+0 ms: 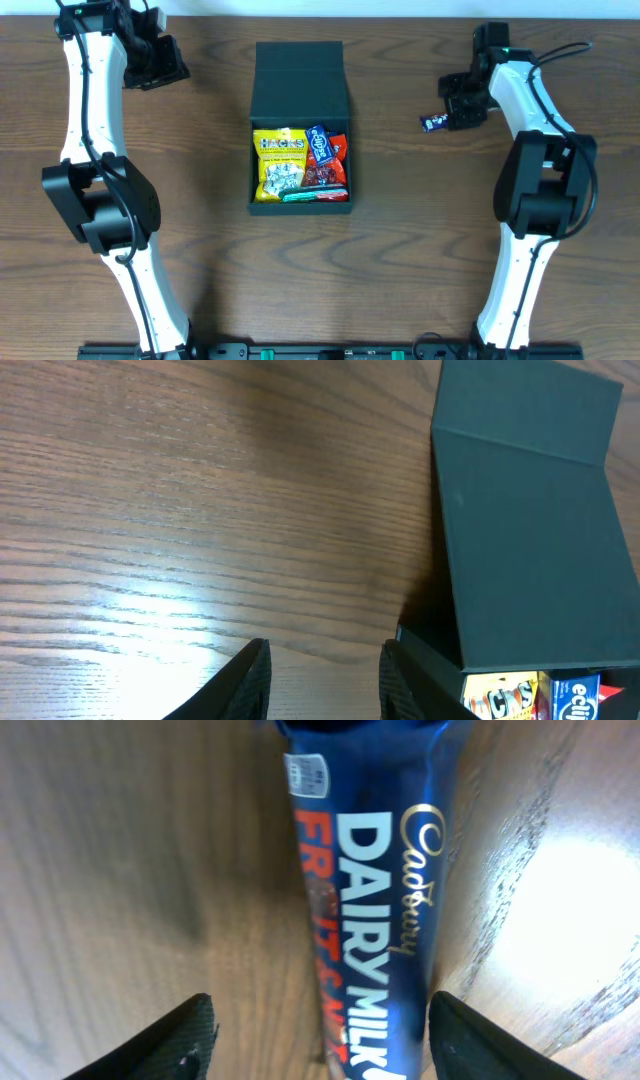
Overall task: Pack container
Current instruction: 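Grasp the blue Cadbury bar by its end with the right gripper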
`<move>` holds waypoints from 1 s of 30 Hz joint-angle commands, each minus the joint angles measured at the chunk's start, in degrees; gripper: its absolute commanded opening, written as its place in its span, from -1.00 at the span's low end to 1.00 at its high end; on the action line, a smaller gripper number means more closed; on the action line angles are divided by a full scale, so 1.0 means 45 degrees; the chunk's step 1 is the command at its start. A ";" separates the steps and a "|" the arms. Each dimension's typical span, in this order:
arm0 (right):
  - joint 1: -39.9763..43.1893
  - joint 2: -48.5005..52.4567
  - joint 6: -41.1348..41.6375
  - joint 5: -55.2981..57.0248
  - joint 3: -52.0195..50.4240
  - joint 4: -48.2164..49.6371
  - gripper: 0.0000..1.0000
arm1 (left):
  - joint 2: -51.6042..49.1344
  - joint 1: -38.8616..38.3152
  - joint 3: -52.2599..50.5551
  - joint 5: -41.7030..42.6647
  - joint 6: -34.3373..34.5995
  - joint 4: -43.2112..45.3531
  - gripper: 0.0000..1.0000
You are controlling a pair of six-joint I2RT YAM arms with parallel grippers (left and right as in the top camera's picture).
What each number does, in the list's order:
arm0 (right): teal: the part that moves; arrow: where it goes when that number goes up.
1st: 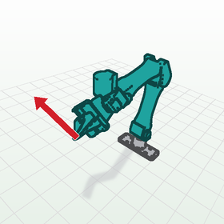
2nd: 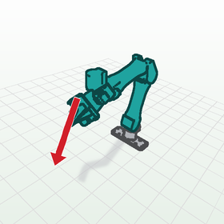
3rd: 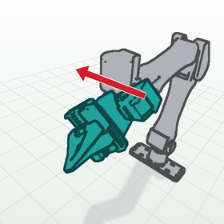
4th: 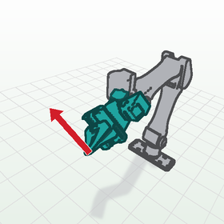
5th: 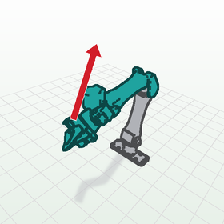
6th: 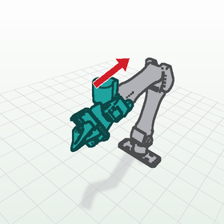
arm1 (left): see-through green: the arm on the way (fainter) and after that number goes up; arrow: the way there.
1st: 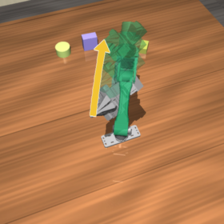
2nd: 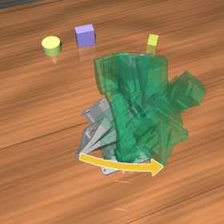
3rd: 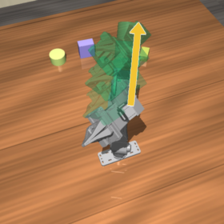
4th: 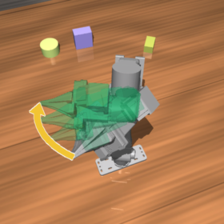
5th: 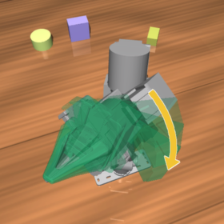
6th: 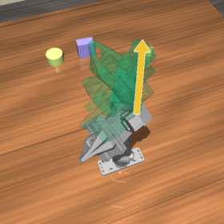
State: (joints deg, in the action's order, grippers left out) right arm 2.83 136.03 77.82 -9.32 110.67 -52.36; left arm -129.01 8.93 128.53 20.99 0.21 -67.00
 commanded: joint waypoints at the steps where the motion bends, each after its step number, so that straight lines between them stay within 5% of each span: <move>1: 0.0126 0.0525 -0.0078 -0.0194 0.0131 -0.0073 0.32 | -0.0068 0.0010 0.0306 -0.0092 0.0151 0.0000 -0.26; 6: 0.0126 0.0588 -0.0078 -0.0277 0.0131 -0.0121 0.22 | -0.0068 0.0010 0.0306 -0.0092 0.0146 -0.0005 -0.27; 14: 0.0126 0.0588 -0.0175 -0.0277 0.0131 -0.0146 -0.46 | -0.0068 0.0010 0.0306 -0.0097 0.0146 0.0024 -0.26; 25: 0.0126 0.0583 -0.0199 -0.0573 0.0136 -0.0126 -0.75 | -0.0068 0.0010 0.0306 -0.0141 0.0141 0.0049 -0.26; 30: 0.0126 0.0578 -0.1564 -0.2623 0.0146 0.0937 -0.93 | -0.0068 0.0010 0.0306 -0.0141 0.0141 0.0049 -0.25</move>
State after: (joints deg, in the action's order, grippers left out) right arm 3.11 137.12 74.91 -15.00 110.89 -49.43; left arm -129.01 8.93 128.53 20.99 0.21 -66.78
